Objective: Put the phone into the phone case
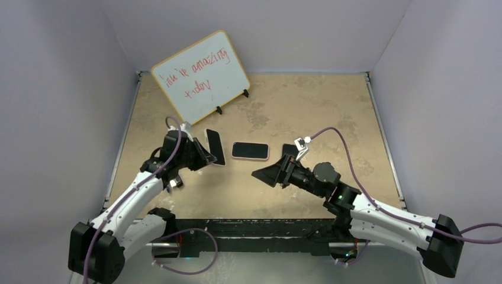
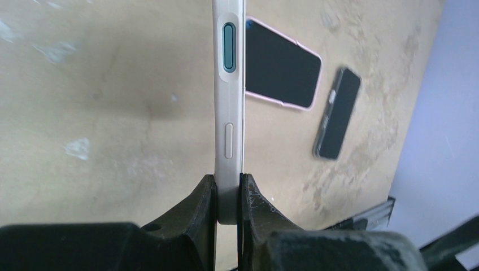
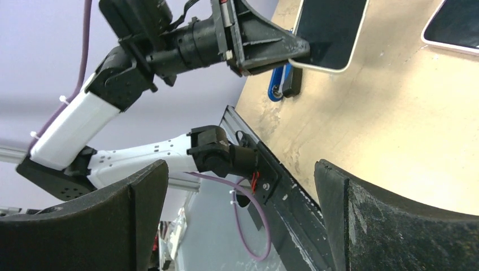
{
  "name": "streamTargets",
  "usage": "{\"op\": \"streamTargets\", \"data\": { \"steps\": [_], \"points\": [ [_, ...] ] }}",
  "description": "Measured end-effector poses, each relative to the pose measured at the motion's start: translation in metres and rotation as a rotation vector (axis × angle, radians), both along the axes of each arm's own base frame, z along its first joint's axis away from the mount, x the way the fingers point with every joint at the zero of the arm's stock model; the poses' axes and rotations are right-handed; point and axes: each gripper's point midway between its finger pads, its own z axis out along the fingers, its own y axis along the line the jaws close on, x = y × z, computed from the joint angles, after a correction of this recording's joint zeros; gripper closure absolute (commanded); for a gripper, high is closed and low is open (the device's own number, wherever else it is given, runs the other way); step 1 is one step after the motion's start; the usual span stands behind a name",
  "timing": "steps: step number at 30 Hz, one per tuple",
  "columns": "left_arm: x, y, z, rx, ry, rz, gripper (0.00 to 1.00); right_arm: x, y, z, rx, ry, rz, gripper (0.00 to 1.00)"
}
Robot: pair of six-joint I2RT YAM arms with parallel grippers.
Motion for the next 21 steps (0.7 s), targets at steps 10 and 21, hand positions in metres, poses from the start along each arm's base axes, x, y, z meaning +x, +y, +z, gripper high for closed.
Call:
{"op": "streamTargets", "data": {
  "steps": [10, 21],
  "points": [
    [0.020, 0.026, -0.047, -0.035, 0.124, 0.081, 1.00, -0.001, -0.010, -0.006, -0.056, -0.024, -0.021, 0.01],
    [0.009, 0.027, -0.059, -0.051, 0.148, 0.066, 0.77, 0.007, -0.016, -0.021, -0.126, -0.011, -0.065, 0.01]
  ]
}}
